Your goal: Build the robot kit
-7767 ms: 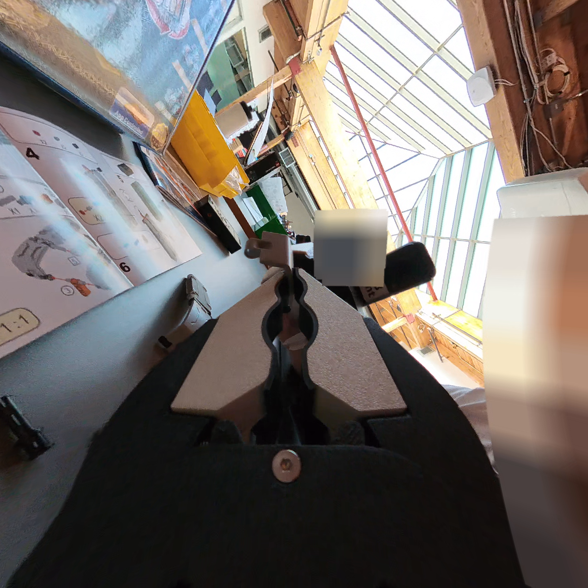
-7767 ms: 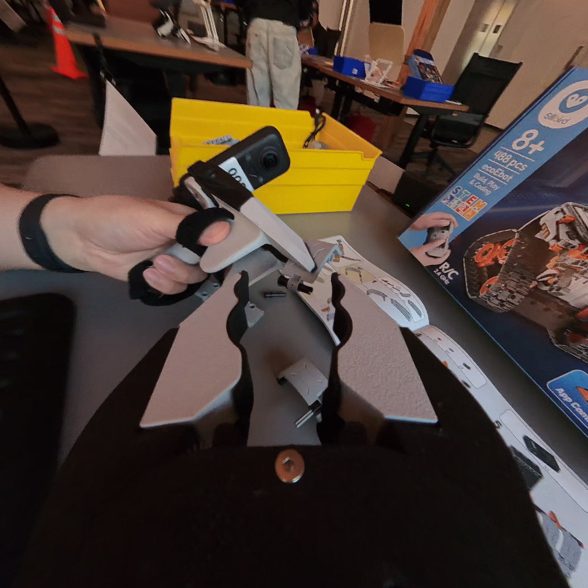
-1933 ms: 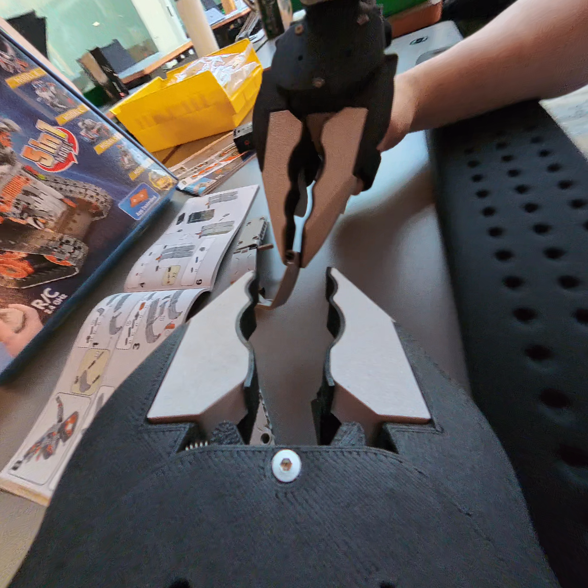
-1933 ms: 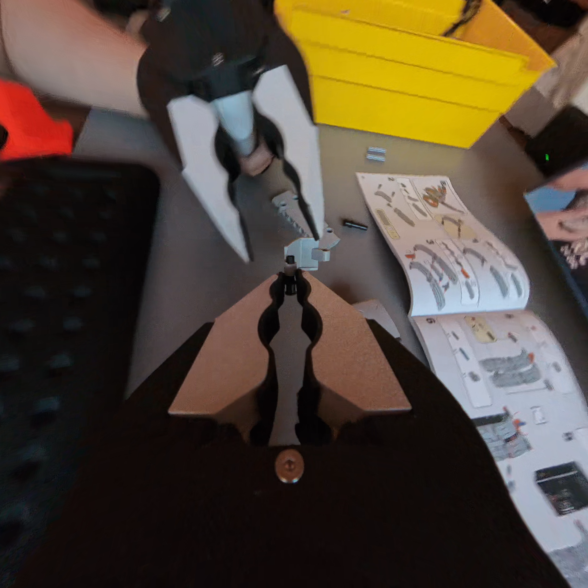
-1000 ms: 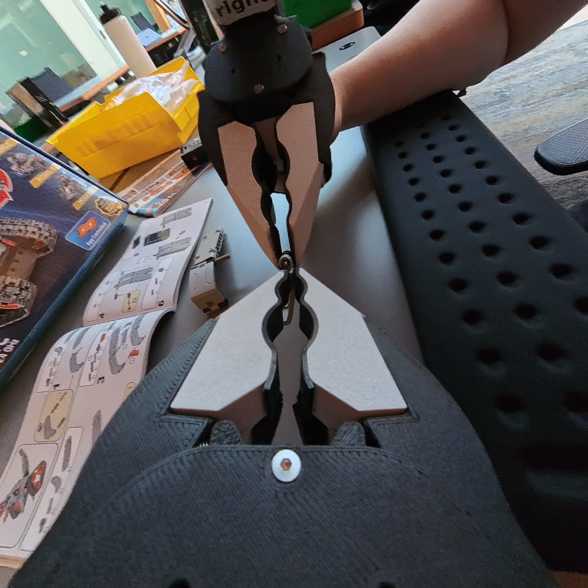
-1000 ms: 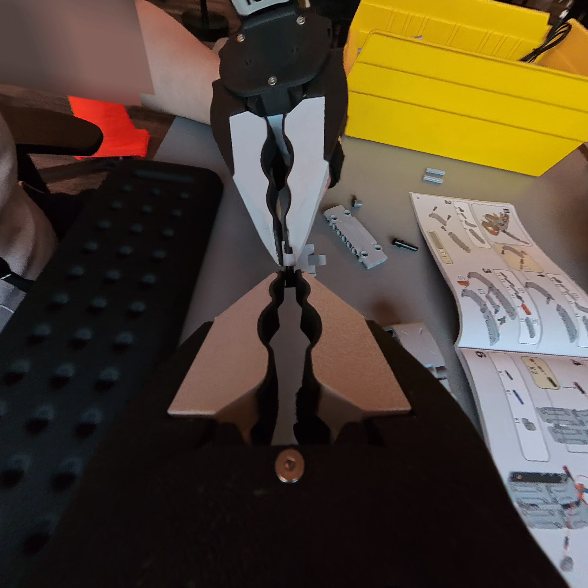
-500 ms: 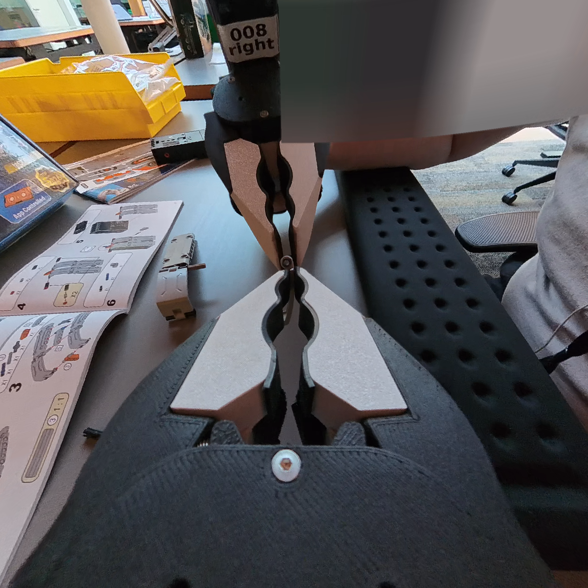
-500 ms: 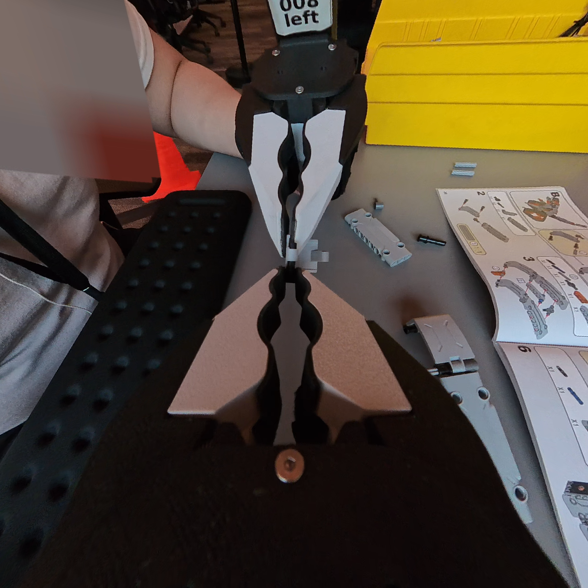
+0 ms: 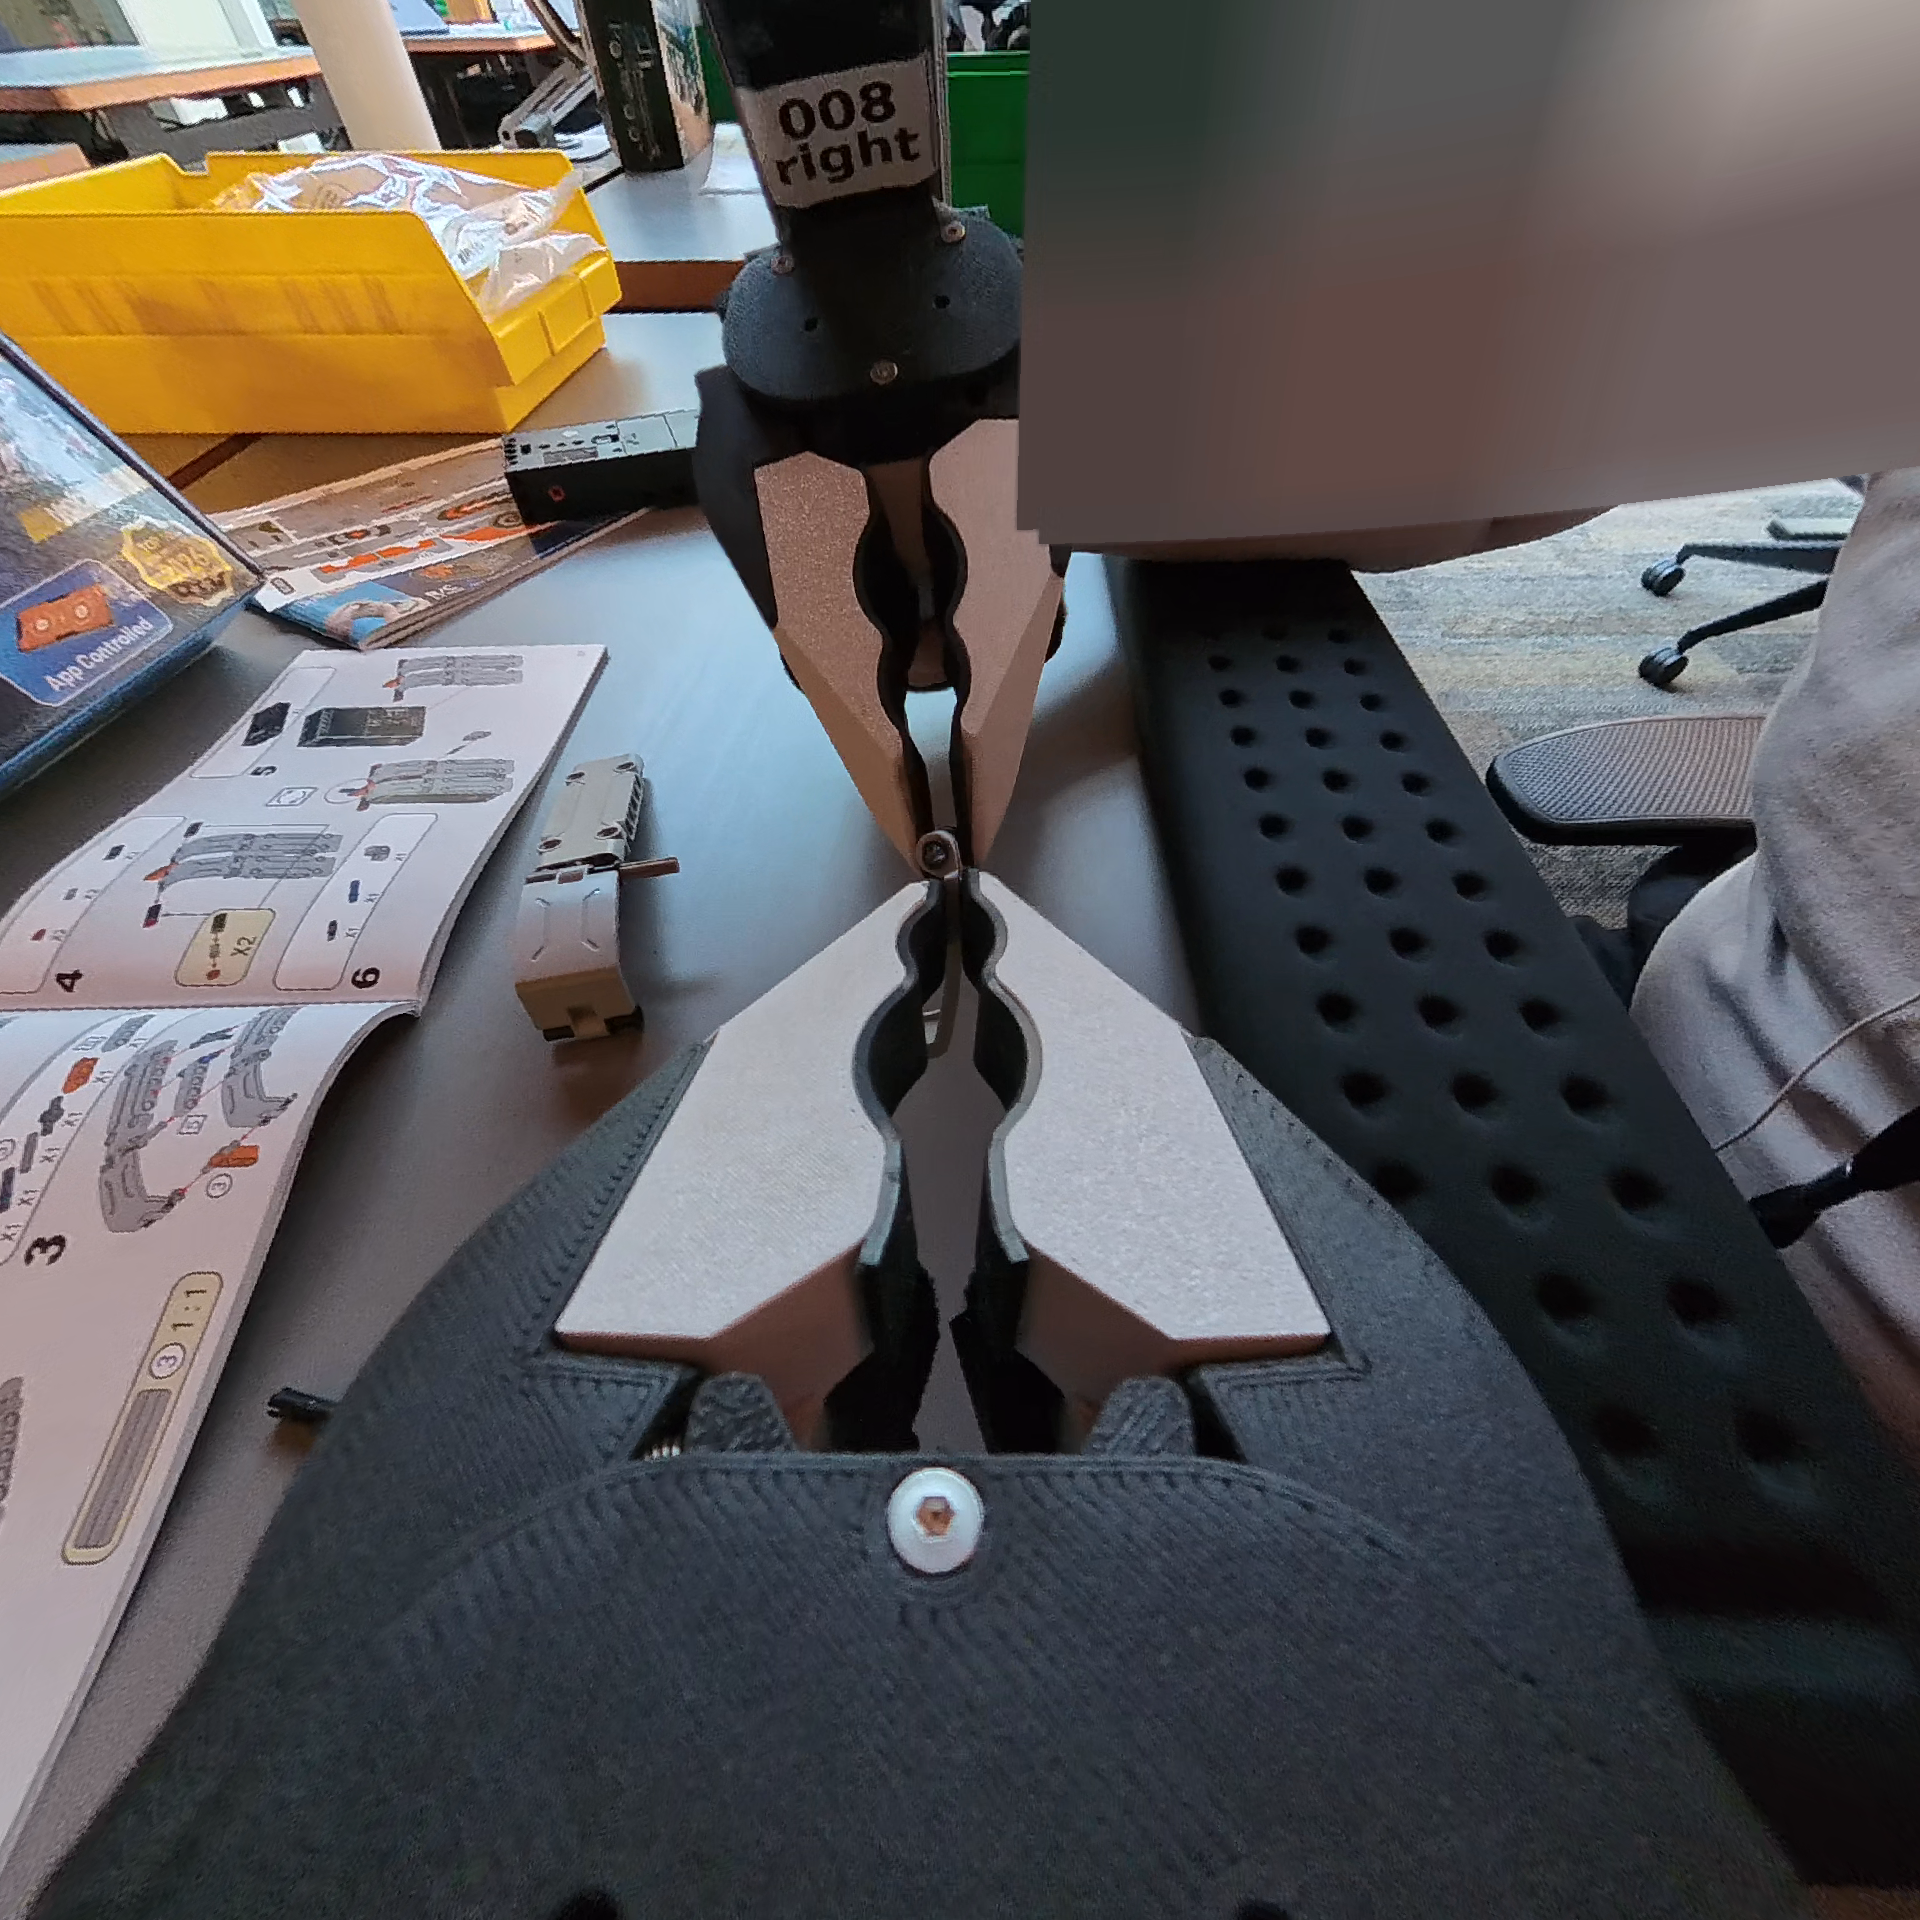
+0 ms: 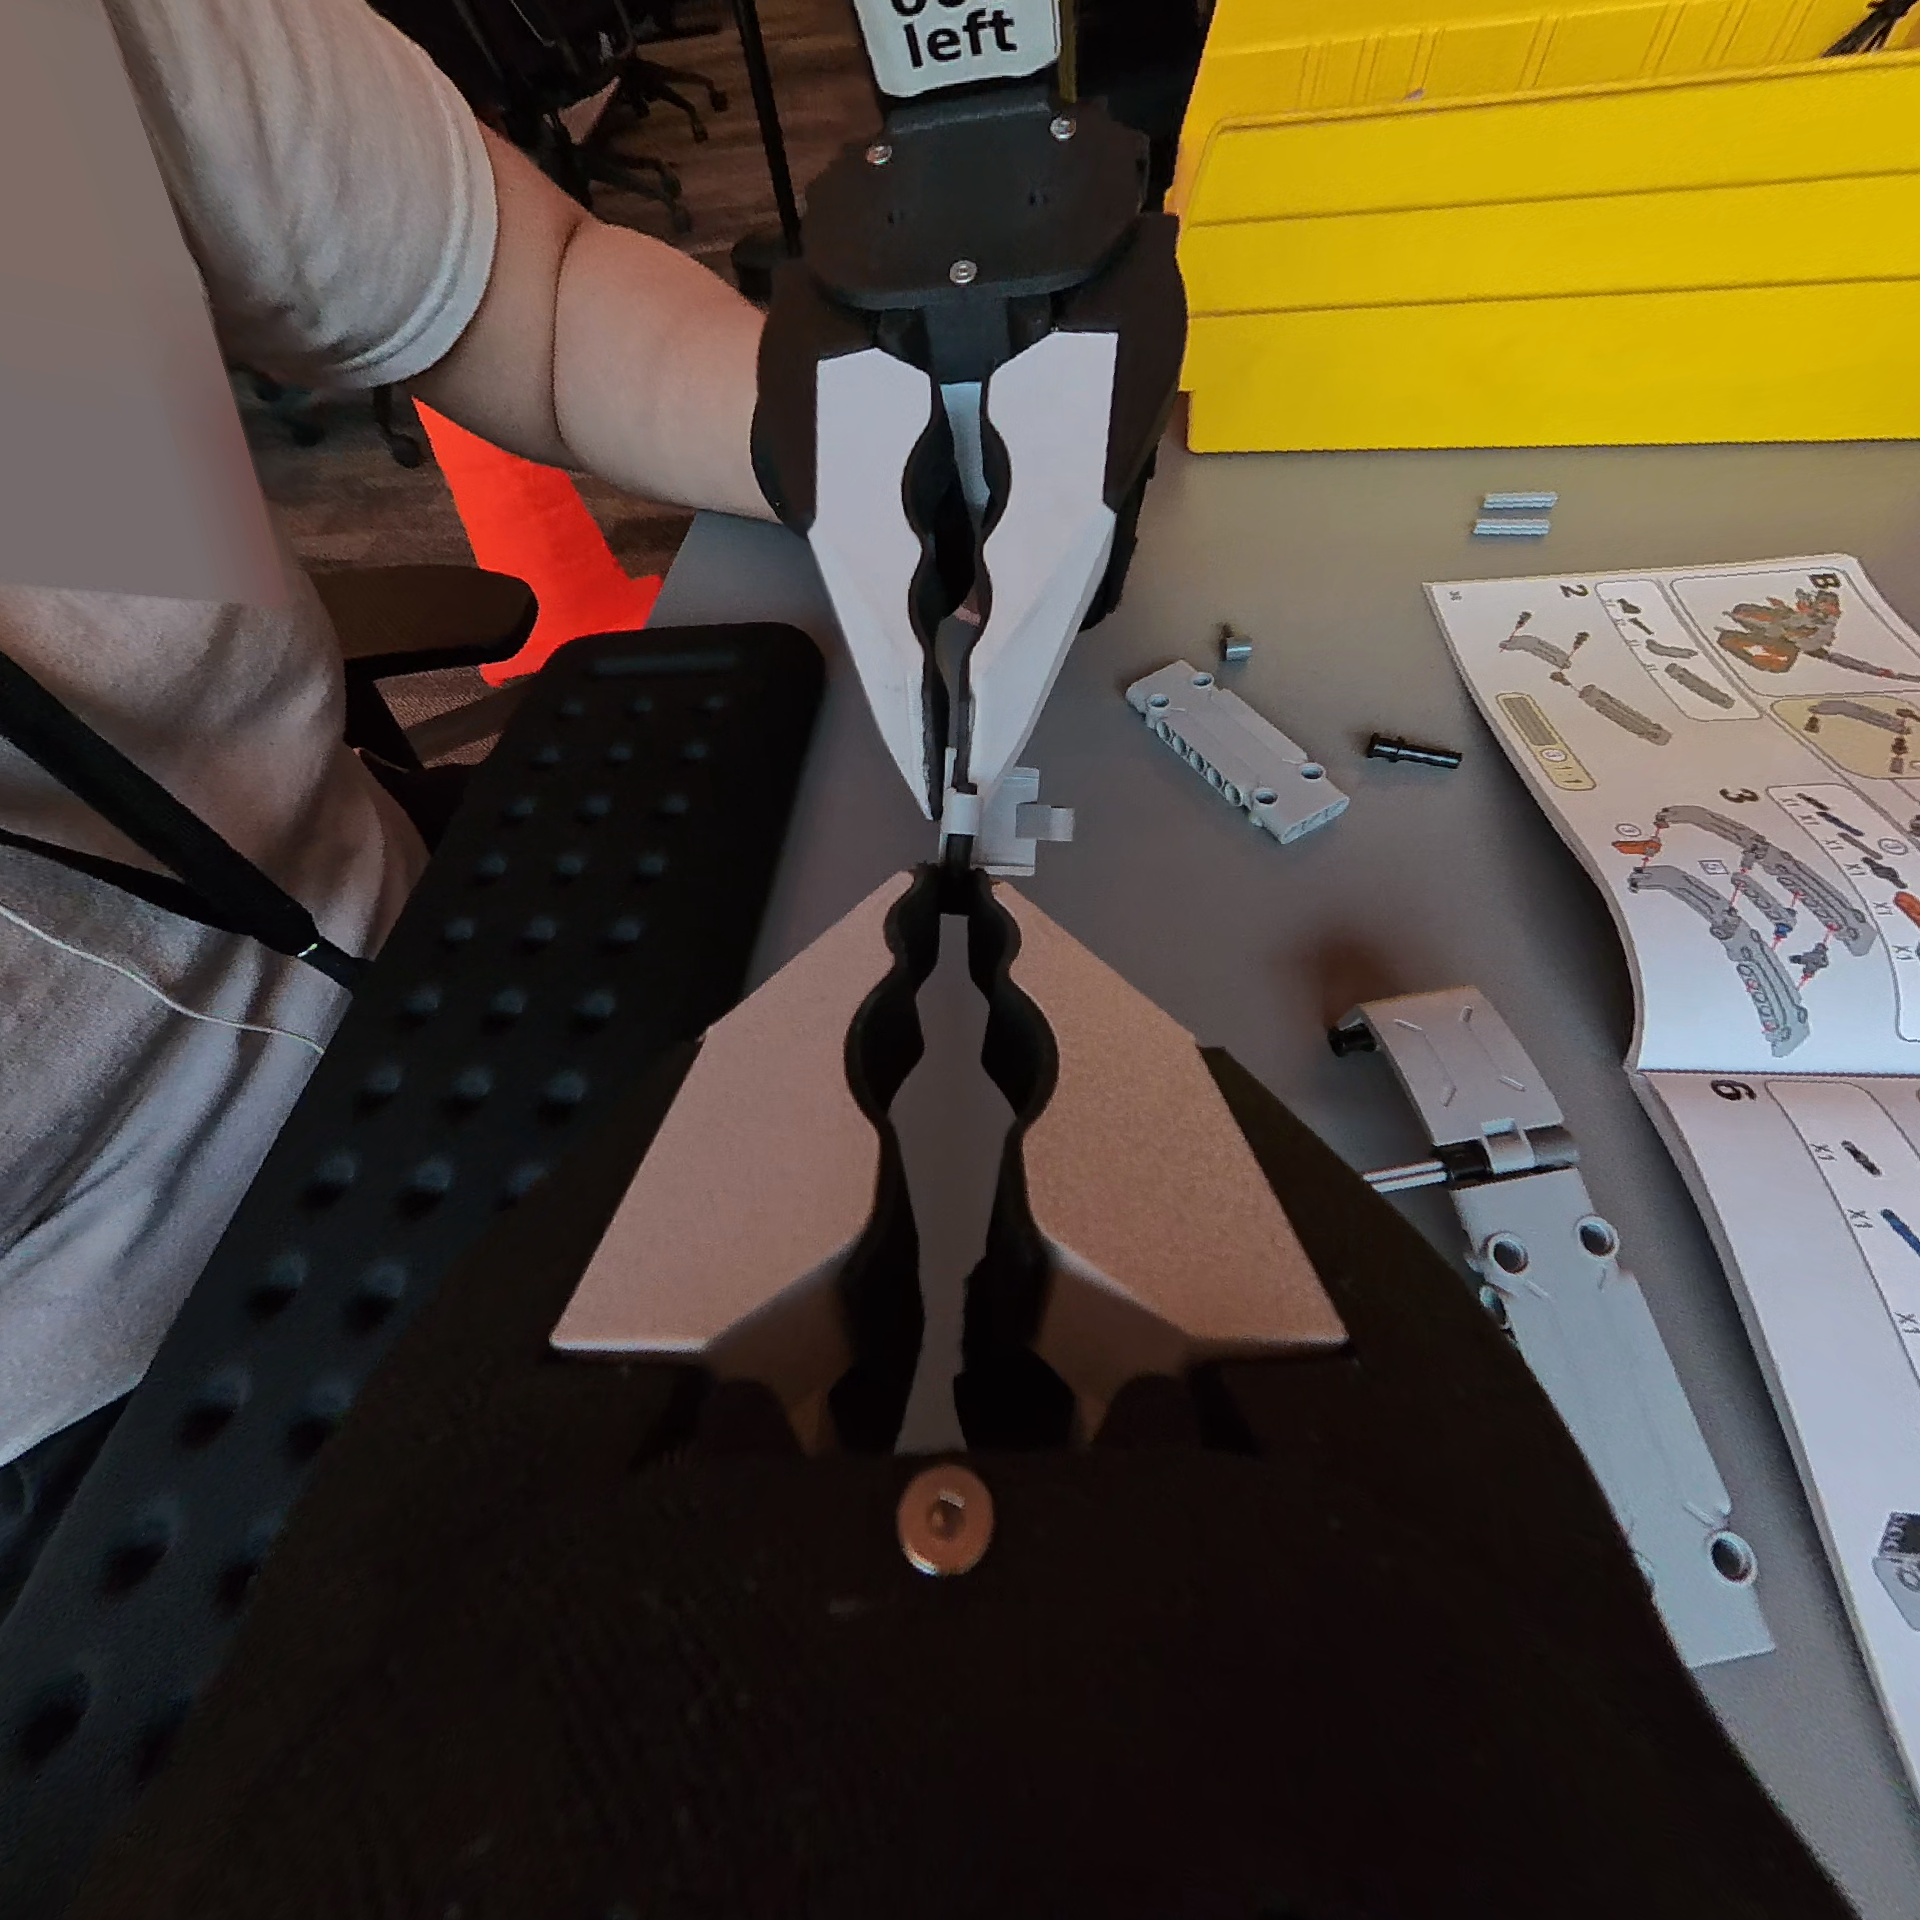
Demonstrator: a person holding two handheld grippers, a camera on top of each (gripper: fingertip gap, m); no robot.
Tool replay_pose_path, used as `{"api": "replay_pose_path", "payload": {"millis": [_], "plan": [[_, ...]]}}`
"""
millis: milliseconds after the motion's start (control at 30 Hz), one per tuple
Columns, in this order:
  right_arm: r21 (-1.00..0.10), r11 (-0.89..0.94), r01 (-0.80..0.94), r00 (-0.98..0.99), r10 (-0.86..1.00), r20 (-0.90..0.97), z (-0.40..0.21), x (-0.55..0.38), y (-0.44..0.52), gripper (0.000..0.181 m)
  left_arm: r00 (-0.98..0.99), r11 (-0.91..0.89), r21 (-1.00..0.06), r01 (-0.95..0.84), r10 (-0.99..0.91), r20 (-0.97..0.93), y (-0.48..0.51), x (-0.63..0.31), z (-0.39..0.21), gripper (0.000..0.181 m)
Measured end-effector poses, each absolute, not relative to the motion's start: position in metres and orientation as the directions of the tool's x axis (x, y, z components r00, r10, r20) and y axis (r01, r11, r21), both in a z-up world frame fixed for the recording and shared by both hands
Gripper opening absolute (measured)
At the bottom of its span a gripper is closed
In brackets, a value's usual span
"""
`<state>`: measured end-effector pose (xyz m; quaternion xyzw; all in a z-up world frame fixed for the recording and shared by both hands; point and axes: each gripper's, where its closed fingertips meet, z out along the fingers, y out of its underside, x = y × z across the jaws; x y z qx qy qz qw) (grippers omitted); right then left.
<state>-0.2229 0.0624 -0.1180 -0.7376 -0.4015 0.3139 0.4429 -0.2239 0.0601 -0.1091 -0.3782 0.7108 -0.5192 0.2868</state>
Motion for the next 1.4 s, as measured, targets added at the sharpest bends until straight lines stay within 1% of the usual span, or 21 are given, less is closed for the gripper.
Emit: {"api": "replay_pose_path", "payload": {"millis": [200, 233, 267, 300, 333, 367, 400, 433, 467, 500, 567, 633, 733, 833, 900, 967, 1100, 1200, 1300, 1367, 1400], "plan": [[-0.897, -0.283, 0.339, 0.48, 0.872, -0.093, -0.121, -0.222, 0.059, 0.006, -0.557, 0.167, -0.951, -0.261, -0.83, 0.007, 0.058, -0.225, -0.112, 0.001], [-0.869, -0.303, 0.391, 0.498, 0.864, -0.077, -0.13, -0.214, 0.059, 0.005, -0.54, 0.168, -0.952, -0.256, -0.841, -0.003, 0.063, -0.225, -0.11, 0.001], [-0.8, -0.354, 0.484, 0.543, 0.838, -0.043, -0.152, -0.191, 0.056, 0.005, -0.444, 0.128, -0.97, -0.208, -0.896, -0.023, 0.09, -0.226, -0.096, 0.001], [-0.845, -0.367, 0.388, 0.561, 0.822, -0.099, -0.144, -0.186, 0.052, 0.004, -0.367, -0.027, -0.993, -0.114, -0.928, 0.067, 0.122, -0.235, -0.069, 0.0], [-0.9, -0.351, 0.259, 0.563, 0.812, -0.155, -0.121, -0.188, 0.052, 0.004, -0.389, -0.194, -0.98, -0.048, -0.9, 0.197, 0.137, -0.245, -0.049, 0.0], [-0.93, -0.296, 0.219, 0.55, 0.824, -0.133, -0.104, -0.192, 0.053, 0.004, -0.434, -0.251, -0.968, -0.031, -0.869, 0.239, 0.135, -0.249, -0.042, 0.0], [-0.939, -0.266, 0.216, 0.546, 0.831, -0.11, -0.098, -0.196, 0.055, 0.004, -0.487, -0.201, -0.978, -0.049, -0.85, 0.199, 0.119, -0.248, -0.043, 0.0], [-0.943, -0.255, 0.216, 0.551, 0.829, -0.098, -0.095, -0.199, 0.059, 0.005, -0.508, -0.086, -0.994, -0.073, -0.854, 0.111, 0.104, -0.244, -0.051, 0.0], [-0.943, -0.245, 0.224, 0.551, 0.83, -0.085, -0.093, -0.201, 0.062, 0.005, -0.506, 0.019, -0.996, -0.082, -0.862, 0.025, 0.093, -0.24, -0.06, 0.0], [-0.942, -0.235, 0.238, 0.559, 0.827, -0.065, -0.094, -0.2, 0.064, 0.005, -0.511, 0.076, -0.993, -0.086, -0.859, -0.022, 0.085, -0.238, -0.068, 0.0], [-0.933, -0.244, 0.266, 0.587, 0.808, -0.044, -0.103, -0.194, 0.068, 0.005, -0.568, 0.099, -0.989, -0.11, -0.823, -0.019, 0.07, -0.237, -0.08, 0.0], [-0.923, -0.272, 0.274, 0.588, 0.807, -0.063, -0.11, -0.193, 0.066, 0.005, -0.606, 0.173, -0.973, -0.154, -0.794, -0.045, 0.06, -0.237, -0.096, 0.0], [-0.907, -0.269, 0.326, 0.603, 0.797, -0.02, -0.118, -0.194, 0.069, 0.005, -0.607, 0.314, -0.947, -0.073, -0.767, -0.208, 0.047, -0.238, -0.102, 0.0], [-0.893, -0.273, 0.358, 0.592, 0.806, -0.009, -0.126, -0.201, 0.069, 0.005, -0.584, 0.454, -0.891, 0.007, -0.721, -0.372, 0.038, -0.239, -0.109, 0.0], [-0.869, -0.287, 0.404, 0.588, 0.809, 0.006, -0.137, -0.202, 0.07, 0.005, -0.55, 0.525, -0.848, 0.078, -0.686, -0.476, 0.035, -0.239, -0.112, 0.0], [-0.831, -0.294, 0.471, 0.584, 0.811, 0.044, -0.15, -0.2, 0.07, 0.005, -0.522, 0.551, -0.827, 0.112, -0.675, -0.521, 0.034, -0.239, -0.112, 0.0], [-0.759, -0.258, 0.597, 0.541, 0.829, 0.144, -0.167, -0.201, 0.067, 0.005, -0.535, 0.505, -0.857, 0.105, -0.697, -0.477, 0.035, -0.24, -0.106, 0.0], [-0.756, -0.266, 0.599, 0.537, 0.833, 0.132, -0.169, -0.202, 0.066, 0.005, -0.544, 0.476, -0.875, 0.093, -0.712, -0.445, 0.037, -0.24, -0.105, 0.0], [-0.783, -0.292, 0.549, 0.563, 0.821, 0.089, -0.164, -0.201, 0.068, 0.005, -0.567, 0.343, -0.938, -0.055, -0.784, -0.254, 0.048, -0.234, -0.104, 0.0], [-0.789, -0.331, 0.518, 0.592, 0.804, 0.052, -0.163, -0.199, 0.071, 0.005, -0.569, 0.205, -0.954, -0.218, -0.821, -0.046, 0.06, -0.231, -0.107, 0.0], [-0.783, -0.358, 0.509, 0.605, 0.796, 0.029, -0.165, -0.197, 0.072, 0.005, -0.541, 0.131, -0.939, -0.318, -0.838, 0.067, 0.069, -0.229, -0.111, 0.0]]}}
